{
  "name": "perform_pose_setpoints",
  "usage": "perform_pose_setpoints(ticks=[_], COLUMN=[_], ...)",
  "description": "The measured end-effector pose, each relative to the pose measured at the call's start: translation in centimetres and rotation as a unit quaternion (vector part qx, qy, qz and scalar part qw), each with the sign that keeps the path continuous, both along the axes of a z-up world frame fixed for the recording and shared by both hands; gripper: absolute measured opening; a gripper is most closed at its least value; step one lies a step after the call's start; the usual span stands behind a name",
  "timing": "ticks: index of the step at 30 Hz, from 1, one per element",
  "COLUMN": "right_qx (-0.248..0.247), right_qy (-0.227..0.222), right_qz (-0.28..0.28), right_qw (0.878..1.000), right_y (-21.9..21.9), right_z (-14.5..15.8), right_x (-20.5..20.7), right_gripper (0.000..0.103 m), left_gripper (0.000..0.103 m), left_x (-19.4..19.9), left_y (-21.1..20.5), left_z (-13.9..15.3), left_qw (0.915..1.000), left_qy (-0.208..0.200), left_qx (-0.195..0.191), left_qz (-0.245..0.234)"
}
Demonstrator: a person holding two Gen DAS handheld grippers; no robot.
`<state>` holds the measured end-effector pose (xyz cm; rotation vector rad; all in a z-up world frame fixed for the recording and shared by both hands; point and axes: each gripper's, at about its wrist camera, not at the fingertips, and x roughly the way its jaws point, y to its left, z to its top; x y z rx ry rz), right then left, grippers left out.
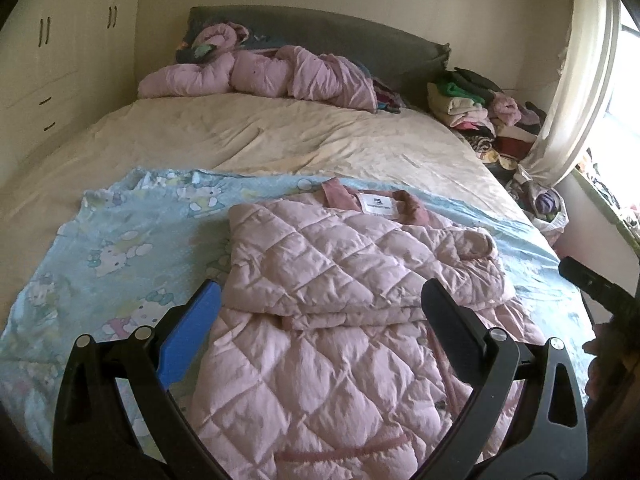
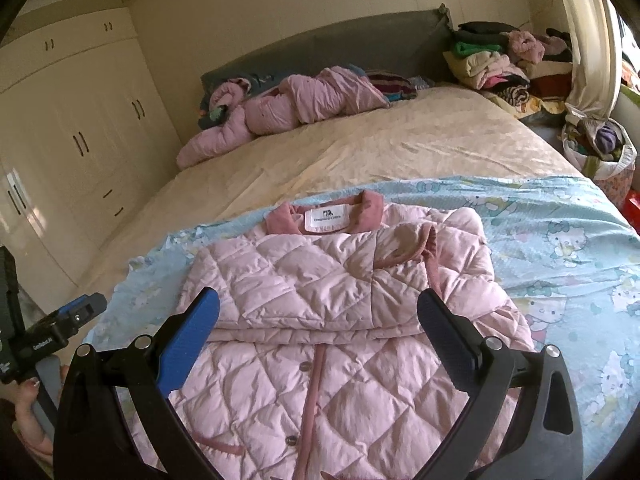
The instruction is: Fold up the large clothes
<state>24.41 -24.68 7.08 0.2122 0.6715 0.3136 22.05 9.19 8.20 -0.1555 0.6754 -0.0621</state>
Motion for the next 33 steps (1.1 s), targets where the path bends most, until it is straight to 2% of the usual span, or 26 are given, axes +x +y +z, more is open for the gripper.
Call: perform_pose_setpoints(ticks=[16, 33], right_qx=[0.003, -0.005], right_qy=[-0.031, -0.034], right_qz=[-0.003, -0.008], right_qw=[0.999, 0.999], right_y=[-3.1, -5.4], right_z=[3.0, 2.1], right_x=[-6.6, -11.8], right_gripper=[0.099, 0.099], left_gripper=[0.093, 0.093], left_x=[-5.7, -10.0], left_y=[-1.1, -0.5], left_z=[1.5, 0.2], left_qw=[0.9999, 0.9997], left_qy=[-0.011, 0.001], left_qx=[0.012, 0.022], left_qz=[-0.003, 0.007])
